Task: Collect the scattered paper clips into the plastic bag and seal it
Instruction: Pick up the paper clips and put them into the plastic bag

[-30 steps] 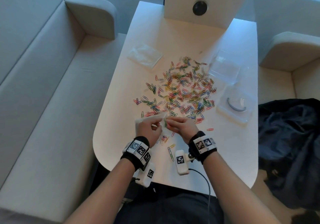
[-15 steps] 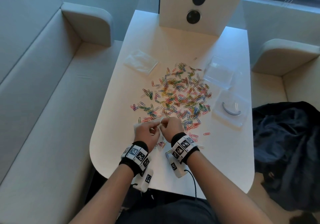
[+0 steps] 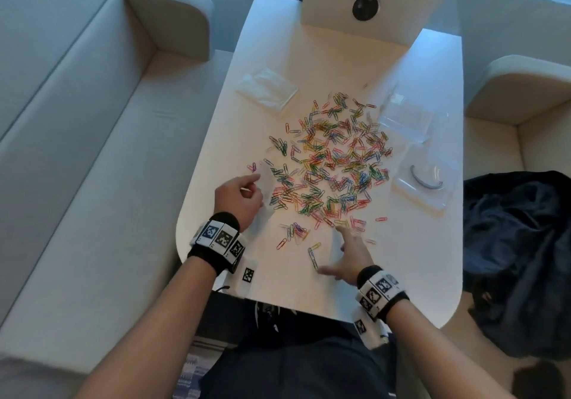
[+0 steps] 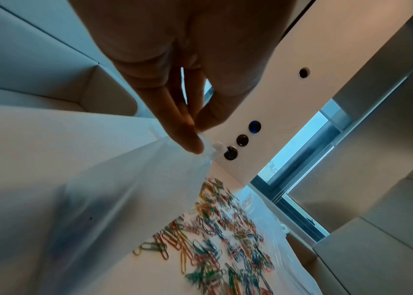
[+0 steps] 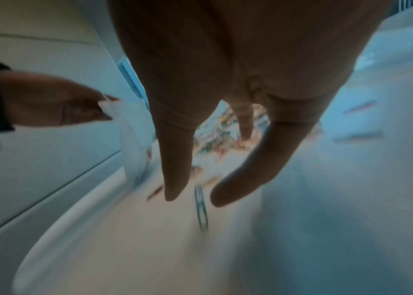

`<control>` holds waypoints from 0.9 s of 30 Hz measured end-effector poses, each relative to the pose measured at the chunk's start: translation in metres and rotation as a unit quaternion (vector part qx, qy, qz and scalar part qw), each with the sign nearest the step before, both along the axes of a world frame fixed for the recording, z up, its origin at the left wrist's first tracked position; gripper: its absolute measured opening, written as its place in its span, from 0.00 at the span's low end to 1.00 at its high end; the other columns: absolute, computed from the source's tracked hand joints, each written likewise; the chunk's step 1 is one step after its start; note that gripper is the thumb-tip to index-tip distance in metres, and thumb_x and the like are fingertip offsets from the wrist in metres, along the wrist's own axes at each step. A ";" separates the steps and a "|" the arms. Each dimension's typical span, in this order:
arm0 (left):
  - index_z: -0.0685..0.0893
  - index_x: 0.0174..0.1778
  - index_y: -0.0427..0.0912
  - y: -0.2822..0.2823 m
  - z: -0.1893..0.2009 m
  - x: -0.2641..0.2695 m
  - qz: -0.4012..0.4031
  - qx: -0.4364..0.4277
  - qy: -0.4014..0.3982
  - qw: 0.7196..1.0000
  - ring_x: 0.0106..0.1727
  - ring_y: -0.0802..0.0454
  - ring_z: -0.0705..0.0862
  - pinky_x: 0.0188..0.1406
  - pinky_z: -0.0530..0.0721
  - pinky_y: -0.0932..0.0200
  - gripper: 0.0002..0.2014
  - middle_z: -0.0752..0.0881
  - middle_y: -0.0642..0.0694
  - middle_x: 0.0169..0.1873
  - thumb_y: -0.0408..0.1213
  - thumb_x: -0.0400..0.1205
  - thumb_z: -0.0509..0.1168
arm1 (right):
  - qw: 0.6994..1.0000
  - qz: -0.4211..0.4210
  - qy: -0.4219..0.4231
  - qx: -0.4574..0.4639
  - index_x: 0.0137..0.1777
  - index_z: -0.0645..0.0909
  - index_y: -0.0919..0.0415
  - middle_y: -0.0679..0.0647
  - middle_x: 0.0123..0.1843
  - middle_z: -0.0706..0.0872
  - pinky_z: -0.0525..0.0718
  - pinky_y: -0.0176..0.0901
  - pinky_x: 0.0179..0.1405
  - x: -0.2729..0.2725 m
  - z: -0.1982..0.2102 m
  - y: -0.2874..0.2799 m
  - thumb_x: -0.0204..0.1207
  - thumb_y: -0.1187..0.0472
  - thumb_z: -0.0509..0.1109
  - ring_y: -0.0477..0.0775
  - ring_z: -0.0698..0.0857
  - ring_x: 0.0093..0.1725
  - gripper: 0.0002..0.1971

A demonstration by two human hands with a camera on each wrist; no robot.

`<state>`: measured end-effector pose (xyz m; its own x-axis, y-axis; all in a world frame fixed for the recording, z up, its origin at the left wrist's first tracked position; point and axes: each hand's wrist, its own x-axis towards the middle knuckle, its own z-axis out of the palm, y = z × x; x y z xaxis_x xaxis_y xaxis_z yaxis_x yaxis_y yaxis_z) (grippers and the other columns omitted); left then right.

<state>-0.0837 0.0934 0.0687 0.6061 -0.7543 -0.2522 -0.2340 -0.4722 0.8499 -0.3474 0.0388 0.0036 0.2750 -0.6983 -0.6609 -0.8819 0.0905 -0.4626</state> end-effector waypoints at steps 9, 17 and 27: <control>0.87 0.64 0.44 0.029 0.012 0.023 0.025 -0.024 -0.010 0.999 0.36 0.54 0.91 0.47 0.89 0.61 0.15 0.91 0.46 0.40 0.32 0.81 0.68 | 0.990 -0.027 -0.102 -0.091 0.77 0.69 0.53 0.52 0.59 0.70 0.85 0.34 0.53 0.047 -0.026 0.033 0.54 0.57 0.89 0.47 0.80 0.40 0.50; 0.87 0.62 0.45 0.047 0.015 0.024 0.044 -0.017 0.002 0.999 0.33 0.57 0.90 0.40 0.85 0.74 0.14 0.91 0.44 0.39 0.31 0.81 0.68 | 0.976 0.093 -0.040 -0.192 0.78 0.71 0.52 0.61 0.72 0.67 0.78 0.56 0.69 0.106 -0.042 0.022 0.64 0.46 0.81 0.63 0.73 0.68 0.41; 0.87 0.63 0.45 0.044 0.010 0.016 0.052 -0.008 0.021 0.998 0.36 0.52 0.92 0.48 0.90 0.59 0.15 0.91 0.46 0.40 0.32 0.81 0.68 | 0.944 0.145 -0.126 -0.270 0.46 0.90 0.66 0.59 0.51 0.86 0.87 0.50 0.52 0.079 -0.035 -0.021 0.75 0.63 0.75 0.57 0.84 0.47 0.07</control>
<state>-0.0680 0.1378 0.0787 0.6706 -0.6918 -0.2678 -0.1479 -0.4785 0.8655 -0.2683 0.0175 -0.0318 0.6074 -0.7854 -0.1192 -0.6894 -0.4466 -0.5703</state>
